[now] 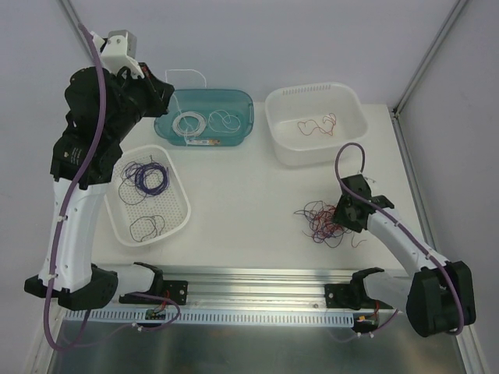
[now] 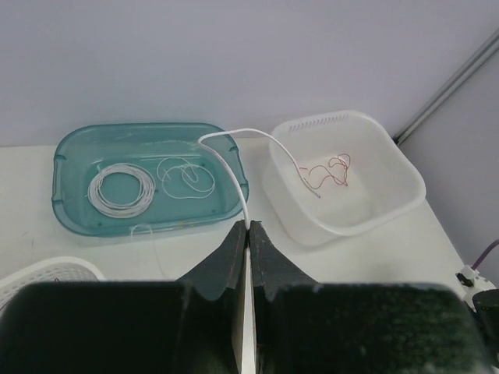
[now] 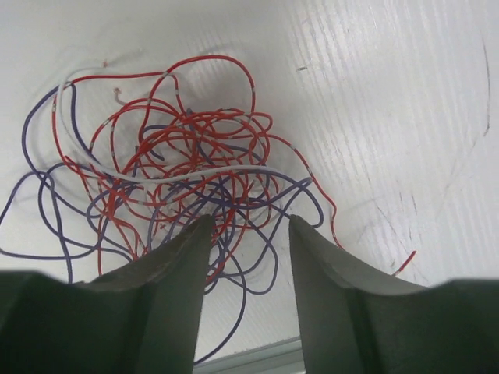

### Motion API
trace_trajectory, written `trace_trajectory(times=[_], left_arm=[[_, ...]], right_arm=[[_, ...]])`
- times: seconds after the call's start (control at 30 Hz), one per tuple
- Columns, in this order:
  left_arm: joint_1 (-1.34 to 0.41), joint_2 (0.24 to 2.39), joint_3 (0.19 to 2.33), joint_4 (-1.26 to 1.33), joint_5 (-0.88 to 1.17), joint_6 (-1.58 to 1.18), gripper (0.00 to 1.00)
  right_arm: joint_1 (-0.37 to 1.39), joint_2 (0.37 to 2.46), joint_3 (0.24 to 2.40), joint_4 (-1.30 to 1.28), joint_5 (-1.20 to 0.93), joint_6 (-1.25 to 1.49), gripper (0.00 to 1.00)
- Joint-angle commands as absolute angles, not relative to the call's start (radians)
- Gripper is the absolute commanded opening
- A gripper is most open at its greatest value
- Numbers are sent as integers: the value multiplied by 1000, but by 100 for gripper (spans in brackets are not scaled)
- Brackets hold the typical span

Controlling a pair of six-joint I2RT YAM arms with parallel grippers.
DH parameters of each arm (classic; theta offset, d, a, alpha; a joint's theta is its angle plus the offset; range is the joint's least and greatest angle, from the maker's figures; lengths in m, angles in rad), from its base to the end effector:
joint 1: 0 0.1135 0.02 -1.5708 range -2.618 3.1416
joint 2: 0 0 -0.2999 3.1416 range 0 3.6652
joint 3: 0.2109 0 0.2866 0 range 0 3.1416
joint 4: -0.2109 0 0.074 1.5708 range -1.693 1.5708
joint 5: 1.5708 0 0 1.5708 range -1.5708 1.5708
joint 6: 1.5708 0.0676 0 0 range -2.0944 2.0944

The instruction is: Untangle the cables

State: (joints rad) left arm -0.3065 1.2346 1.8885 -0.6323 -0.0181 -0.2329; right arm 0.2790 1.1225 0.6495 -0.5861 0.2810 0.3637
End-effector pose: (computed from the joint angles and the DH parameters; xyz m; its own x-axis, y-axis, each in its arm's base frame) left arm 0.2373 -0.0738 0.6178 -0.0456 -0.2276 -0.9727 0.2815 0.9313 -0.2311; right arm 0.2309 0.0467 0.1884 -0.8311 0.1175 -0.5436 0.1729 0.9836 -0.0518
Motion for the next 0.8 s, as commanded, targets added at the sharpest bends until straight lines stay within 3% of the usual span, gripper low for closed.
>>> trace_trajectory(times=[0.0,0.1,0.13,0.27,0.47,0.77], left_arm=[[-301,1282,1986,-632,73,-218,0],[-301,1334,2072,-632,84,-227,0],[-301,1365,2094,-632,86,-229,0],[-301,1454,2239,-618,100,-239,0],[-281,1598,2374,-536,92,-256,0],[-216,1715,2395,-342,98,-288,0]], right_arm=[[275,1077,722,-623,269,318,49],[273,1048,771,-635,236,292,69],[275,1040,782,-640,221,270,80],[275,1016,851,-650,181,232,98],[275,1002,891,-652,124,209,97],[275,1000,897,-630,43,167,97]])
